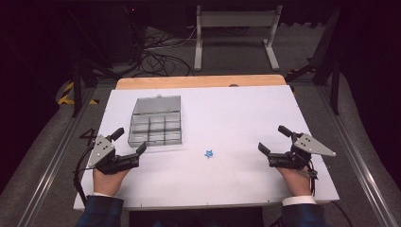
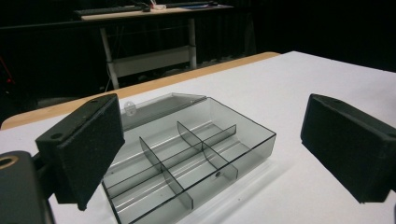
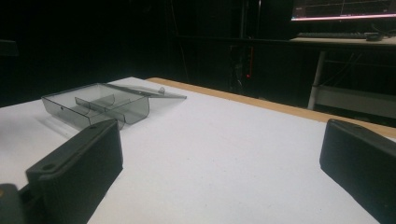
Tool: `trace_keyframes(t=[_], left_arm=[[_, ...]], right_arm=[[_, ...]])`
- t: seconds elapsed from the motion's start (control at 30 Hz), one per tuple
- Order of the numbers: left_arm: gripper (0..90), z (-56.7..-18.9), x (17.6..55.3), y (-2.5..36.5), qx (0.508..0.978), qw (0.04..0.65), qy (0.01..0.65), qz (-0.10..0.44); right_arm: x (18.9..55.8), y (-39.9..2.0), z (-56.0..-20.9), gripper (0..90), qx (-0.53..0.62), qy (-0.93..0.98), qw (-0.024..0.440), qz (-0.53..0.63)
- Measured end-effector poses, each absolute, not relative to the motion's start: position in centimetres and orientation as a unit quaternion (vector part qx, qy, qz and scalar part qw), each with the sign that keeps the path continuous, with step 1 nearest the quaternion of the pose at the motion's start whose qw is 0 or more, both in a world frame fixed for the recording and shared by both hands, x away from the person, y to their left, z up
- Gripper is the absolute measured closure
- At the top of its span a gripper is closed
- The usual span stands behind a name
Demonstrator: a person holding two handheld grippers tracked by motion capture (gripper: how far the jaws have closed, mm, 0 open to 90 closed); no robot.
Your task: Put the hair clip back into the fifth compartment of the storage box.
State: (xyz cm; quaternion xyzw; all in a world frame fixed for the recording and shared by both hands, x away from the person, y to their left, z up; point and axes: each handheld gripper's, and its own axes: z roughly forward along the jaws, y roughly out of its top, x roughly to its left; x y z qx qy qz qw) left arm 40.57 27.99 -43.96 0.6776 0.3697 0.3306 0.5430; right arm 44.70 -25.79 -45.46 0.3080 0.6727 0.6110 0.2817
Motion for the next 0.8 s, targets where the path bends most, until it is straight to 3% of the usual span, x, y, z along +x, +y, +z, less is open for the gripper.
trace_keyframes(t=[0.47, 0.8], left_arm=[[11.5, -44.2, 40.9, 24.9, 0.695, 0.528, 0.348, 0.341], [11.9, -43.9, 41.4, 23.4, 0.718, 0.522, 0.336, 0.316]], right_arm=[[44.5, -25.8, -45.3, 0.1, 0.307, 0.673, 0.282, 0.611], [44.5, -25.7, -45.2, 0.1, 0.307, 0.676, 0.288, 0.604]])
